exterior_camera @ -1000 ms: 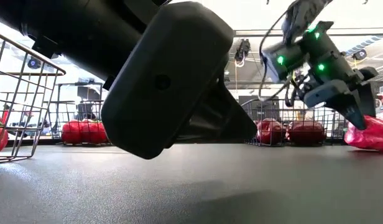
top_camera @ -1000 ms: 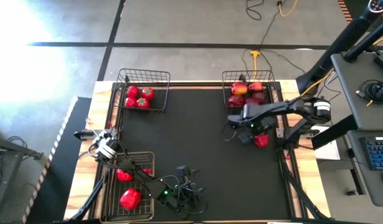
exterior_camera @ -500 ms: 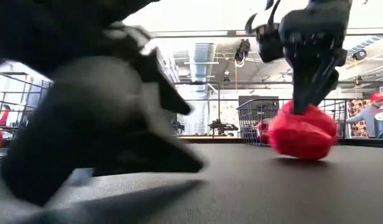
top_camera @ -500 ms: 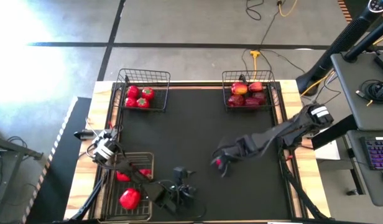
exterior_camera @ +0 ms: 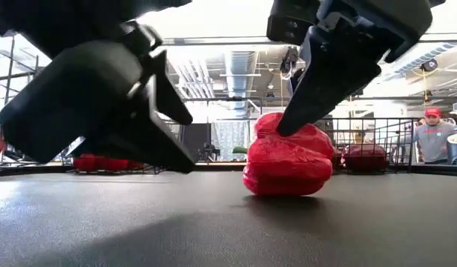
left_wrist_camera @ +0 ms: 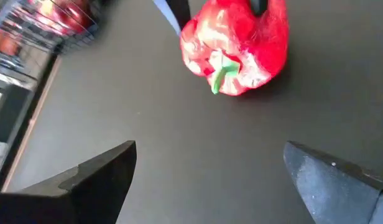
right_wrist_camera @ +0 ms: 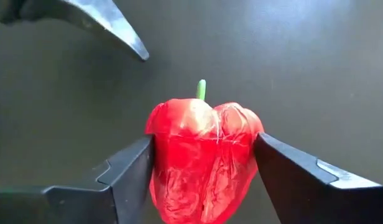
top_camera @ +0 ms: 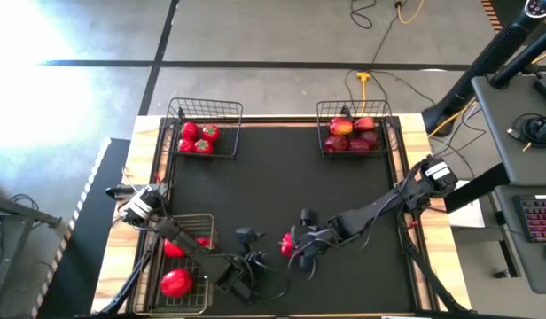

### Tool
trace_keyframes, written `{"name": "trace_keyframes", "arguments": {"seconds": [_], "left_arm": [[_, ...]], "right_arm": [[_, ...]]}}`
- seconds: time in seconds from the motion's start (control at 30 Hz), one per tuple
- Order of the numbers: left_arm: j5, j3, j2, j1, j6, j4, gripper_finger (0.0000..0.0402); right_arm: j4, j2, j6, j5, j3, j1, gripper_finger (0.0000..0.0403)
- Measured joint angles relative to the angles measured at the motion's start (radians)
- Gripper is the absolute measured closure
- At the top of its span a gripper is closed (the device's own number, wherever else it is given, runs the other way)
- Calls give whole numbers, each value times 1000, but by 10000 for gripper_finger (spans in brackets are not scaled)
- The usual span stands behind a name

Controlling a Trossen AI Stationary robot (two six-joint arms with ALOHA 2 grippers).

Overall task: Sort produce into baskets
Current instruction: Put the bell pepper into the gold wire basket

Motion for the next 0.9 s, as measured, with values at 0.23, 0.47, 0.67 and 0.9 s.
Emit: {"name": "trace_keyframes", "arguments": {"seconds": [0.23, 0.47, 0.67, 0.9], "left_arm": [[32, 4, -2, 41, -70, 16, 13], [30, 5, -2, 61, -15, 152, 13], [32, 37, -2, 99, 73, 163, 13], [226, 28, -2, 122, 111, 278, 13]], "right_arm": [[-25, -7, -91, 19, 17, 9, 103], [-49, -42, -152, 23, 29, 15, 61], [-48, -90, -167, 29, 28, 39, 50], [-127, -104, -137, 111, 28, 89, 49]]}}
